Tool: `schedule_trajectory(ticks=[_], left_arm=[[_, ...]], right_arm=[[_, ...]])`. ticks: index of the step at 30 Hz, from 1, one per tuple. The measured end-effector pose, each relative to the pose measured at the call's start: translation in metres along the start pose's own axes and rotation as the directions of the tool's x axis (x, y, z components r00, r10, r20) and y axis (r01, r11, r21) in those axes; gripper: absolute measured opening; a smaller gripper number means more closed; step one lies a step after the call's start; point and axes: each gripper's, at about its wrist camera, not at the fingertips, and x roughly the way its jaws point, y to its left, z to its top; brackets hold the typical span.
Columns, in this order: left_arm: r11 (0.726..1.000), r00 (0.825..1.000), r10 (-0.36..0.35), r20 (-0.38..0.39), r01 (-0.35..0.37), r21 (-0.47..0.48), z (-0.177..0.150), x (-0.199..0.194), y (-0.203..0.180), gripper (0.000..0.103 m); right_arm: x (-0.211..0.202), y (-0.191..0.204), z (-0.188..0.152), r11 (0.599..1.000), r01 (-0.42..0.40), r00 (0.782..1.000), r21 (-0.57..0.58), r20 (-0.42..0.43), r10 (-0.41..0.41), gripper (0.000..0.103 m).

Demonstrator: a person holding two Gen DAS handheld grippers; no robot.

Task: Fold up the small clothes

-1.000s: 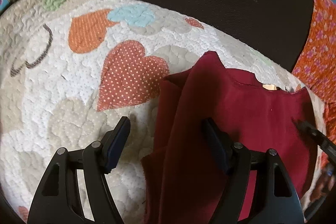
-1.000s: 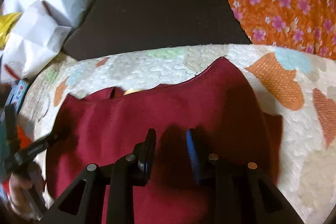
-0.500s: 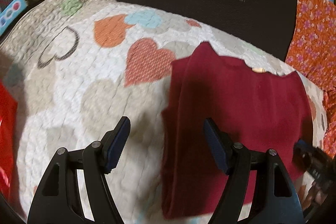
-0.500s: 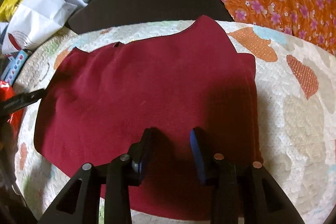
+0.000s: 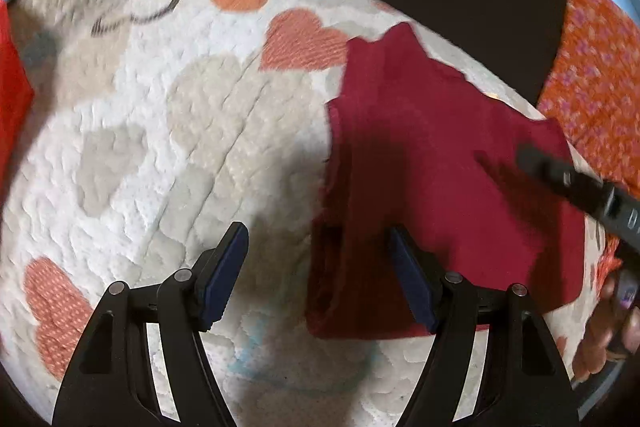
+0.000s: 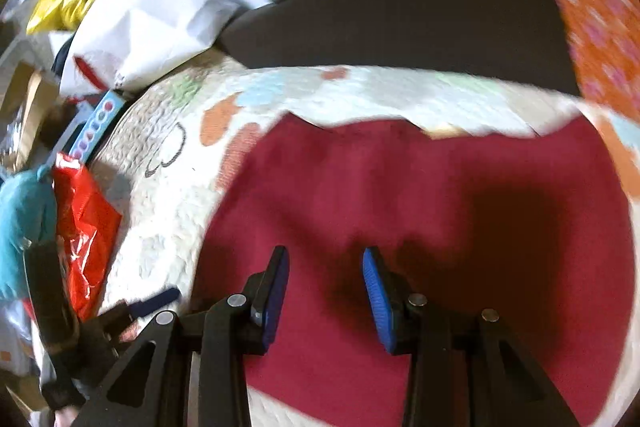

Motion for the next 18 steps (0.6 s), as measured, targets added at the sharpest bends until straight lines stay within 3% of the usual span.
schedule_trajectory(ticks=[8, 12, 15, 18], left_arm=[[0.999, 0.999, -0.039, -0.019, 0.039, 0.017, 0.009, 0.006, 0.001, 0.072], [0.999, 0.998, -0.051, -0.026, 0.051, 0.007, 0.015, 0.010, 0.003, 0.072], [0.999, 0.999, -0.041, -0.020, 0.041, 0.013, 0.018, 0.011, 0.003, 0.072], [0.999, 0.999, -0.033, -0.017, 0.033, 0.017, 0.016, 0.009, 0.002, 0.072]], right_arm=[[0.074, 0.031, 0.059, 0.998, 0.033, 0.999, -0.044, 0.004, -0.033, 0.037], [0.122, 0.035, 0.068, 0.997, 0.047, 0.994, -0.053, -0.096, -0.052, 0.037], [0.128, 0.036, 0.068, 0.996, 0.063, 0.995, -0.065, -0.071, -0.068, 0.037], [0.120, 0.030, 0.067, 0.999, 0.029, 0.997, -0.042, -0.072, -0.032, 0.037]])
